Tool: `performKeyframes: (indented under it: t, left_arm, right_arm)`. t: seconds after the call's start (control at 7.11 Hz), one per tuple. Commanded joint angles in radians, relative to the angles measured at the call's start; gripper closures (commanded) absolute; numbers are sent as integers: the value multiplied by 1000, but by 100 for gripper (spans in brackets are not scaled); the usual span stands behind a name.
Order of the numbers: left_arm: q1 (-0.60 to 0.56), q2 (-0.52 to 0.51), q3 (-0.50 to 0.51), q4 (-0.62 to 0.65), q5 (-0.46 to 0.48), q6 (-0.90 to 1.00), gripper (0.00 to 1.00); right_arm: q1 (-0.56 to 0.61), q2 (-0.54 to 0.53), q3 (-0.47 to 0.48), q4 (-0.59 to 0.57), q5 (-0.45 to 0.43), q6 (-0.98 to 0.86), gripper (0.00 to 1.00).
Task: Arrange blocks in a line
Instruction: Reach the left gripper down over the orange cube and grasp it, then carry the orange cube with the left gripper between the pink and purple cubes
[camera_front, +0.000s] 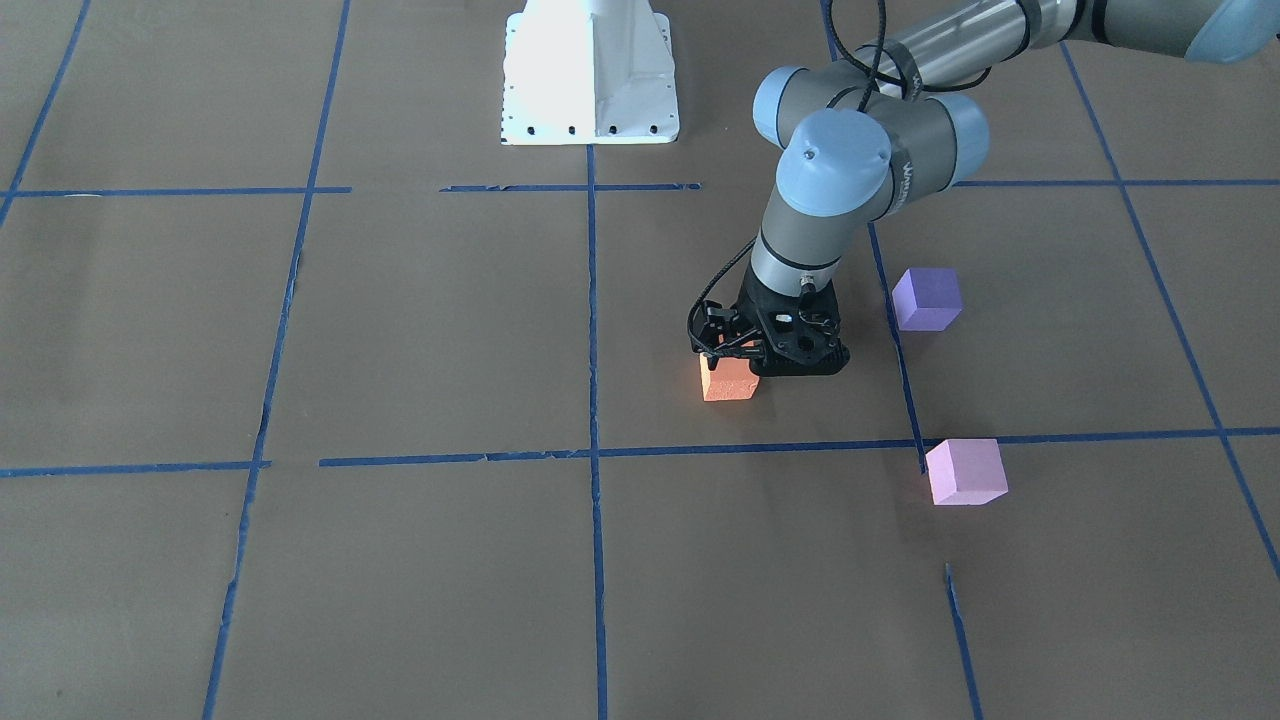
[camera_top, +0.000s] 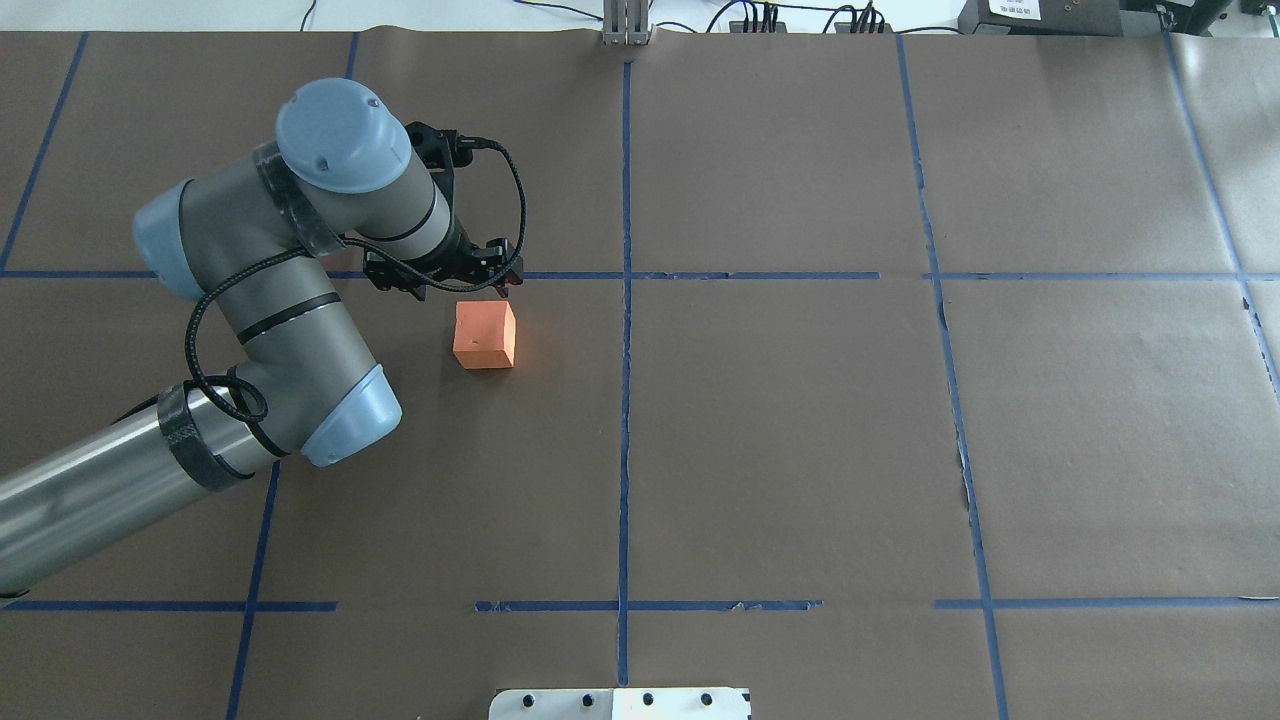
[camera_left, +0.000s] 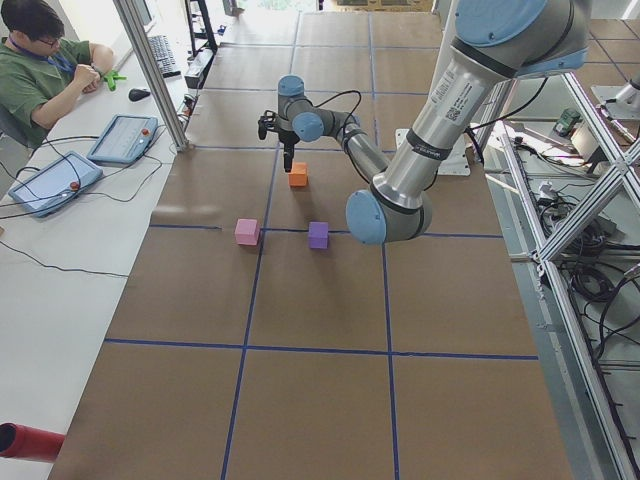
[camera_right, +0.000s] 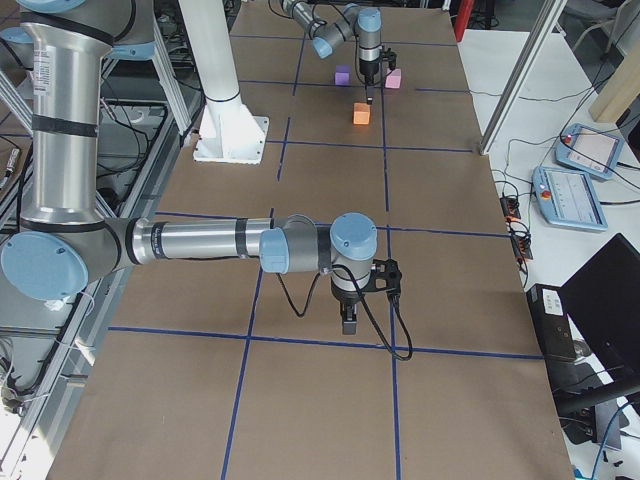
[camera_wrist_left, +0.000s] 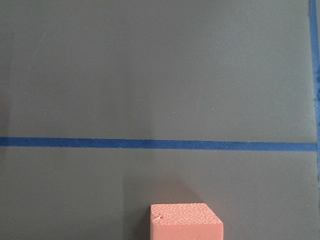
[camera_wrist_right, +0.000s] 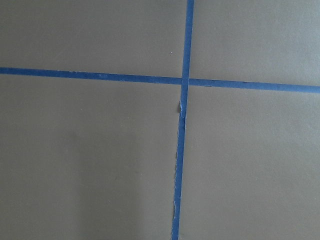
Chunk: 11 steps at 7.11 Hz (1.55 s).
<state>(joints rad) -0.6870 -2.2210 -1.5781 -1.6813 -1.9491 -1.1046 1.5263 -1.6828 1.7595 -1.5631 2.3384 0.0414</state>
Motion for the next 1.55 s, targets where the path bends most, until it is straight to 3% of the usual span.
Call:
performKeyframes:
  t: [0.0, 0.28, 0.56, 0.84, 0.98, 1.27, 1.41]
  left_arm:
    - [30, -3, 36, -20, 22, -3, 0]
    - [58, -3, 119, -112, 22, -9, 0]
    - [72, -2, 124, -113, 22, -12, 5]
    - [72, -3, 121, -103, -4, -6, 100]
    - [61, 9, 109, -100, -45, 0, 100]
    - [-47, 154, -47, -81, -146, 56, 100]
    - [-102, 202, -75, -46, -163, 151, 100]
  right_arm:
    - [0, 0, 0, 0, -1, 0, 0]
    - [0, 0, 0, 0, -1, 0, 0]
    - [0, 0, 0, 0, -1, 0, 0]
    - [0, 0, 0, 0, -1, 0, 0]
    - [0, 0, 0, 0, -1, 0, 0]
    - [0, 0, 0, 0, -1, 0, 0]
    - [0, 0, 0, 0, -1, 0, 0]
